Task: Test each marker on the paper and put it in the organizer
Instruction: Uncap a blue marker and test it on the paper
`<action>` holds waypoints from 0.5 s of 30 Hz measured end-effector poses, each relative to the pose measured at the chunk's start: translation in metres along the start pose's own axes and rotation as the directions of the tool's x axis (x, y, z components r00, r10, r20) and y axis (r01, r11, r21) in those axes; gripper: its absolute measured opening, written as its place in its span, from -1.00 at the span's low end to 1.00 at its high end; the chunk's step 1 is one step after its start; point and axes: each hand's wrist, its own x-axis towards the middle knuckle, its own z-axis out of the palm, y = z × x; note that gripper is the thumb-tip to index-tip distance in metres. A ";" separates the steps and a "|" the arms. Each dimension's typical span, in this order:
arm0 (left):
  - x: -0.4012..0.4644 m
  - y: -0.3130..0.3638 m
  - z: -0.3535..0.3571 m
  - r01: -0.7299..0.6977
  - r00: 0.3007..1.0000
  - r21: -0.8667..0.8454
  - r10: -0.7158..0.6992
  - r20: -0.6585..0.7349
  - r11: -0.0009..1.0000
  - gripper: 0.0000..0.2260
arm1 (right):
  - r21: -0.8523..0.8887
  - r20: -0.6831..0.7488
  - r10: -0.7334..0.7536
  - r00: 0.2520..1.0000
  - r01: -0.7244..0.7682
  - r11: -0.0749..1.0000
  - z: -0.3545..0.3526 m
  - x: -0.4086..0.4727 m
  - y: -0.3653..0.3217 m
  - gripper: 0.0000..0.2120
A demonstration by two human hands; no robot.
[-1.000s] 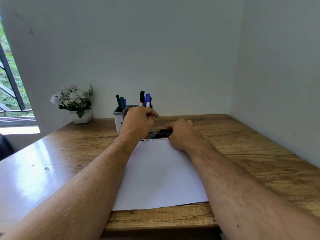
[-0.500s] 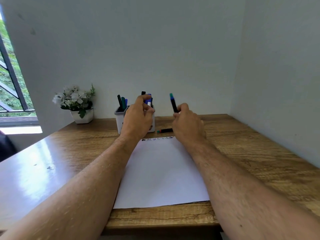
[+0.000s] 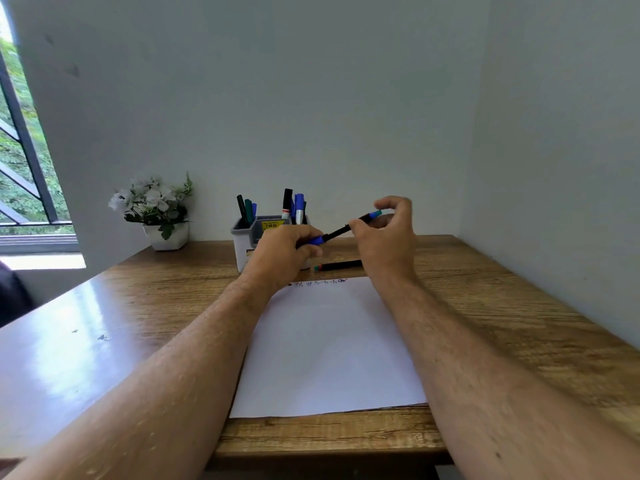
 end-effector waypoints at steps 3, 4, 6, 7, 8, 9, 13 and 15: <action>-0.001 -0.001 -0.003 0.012 1.000 -0.006 -0.012 0.013 1.000 -0.74 | -0.272 0.089 -0.148 0.985 0.167 0.948 -0.008 -0.001 0.002 -0.76; -0.001 0.000 -0.004 0.015 1.000 -0.001 -0.015 0.023 1.000 -0.74 | -0.395 0.148 -0.166 0.975 0.212 0.894 -0.009 -0.003 0.004 -0.75; -0.002 0.001 -0.006 0.015 0.999 0.005 -0.016 0.047 1.000 -0.72 | -0.594 0.208 -0.144 0.967 0.242 0.767 -0.011 -0.008 0.003 -0.73; -0.003 0.002 -0.006 0.012 0.998 0.003 -0.012 0.054 1.000 -0.71 | -0.664 0.212 -0.142 0.967 0.249 0.705 -0.012 -0.010 0.001 -0.73; -0.003 0.003 -0.005 0.009 0.998 -0.002 -0.009 0.059 1.000 -0.71 | -0.711 0.212 -0.142 0.967 0.253 0.656 -0.014 -0.009 -0.003 -0.74; -0.004 0.004 -0.005 0.007 0.998 -0.011 -0.007 0.062 1.000 -0.70 | -0.740 0.219 -0.136 0.966 0.255 0.623 -0.015 -0.007 -0.006 -0.74; -0.003 0.005 -0.002 0.002 0.998 -0.034 0.000 0.060 0.999 -0.70 | -0.843 0.321 -0.055 0.945 0.312 0.439 -0.015 0.000 -0.022 -0.78; -0.002 0.004 -0.002 -0.004 0.999 -0.020 0.005 0.038 1.000 -0.74 | -0.875 0.407 -0.002 0.913 0.390 0.287 -0.012 -0.001 -0.028 -0.87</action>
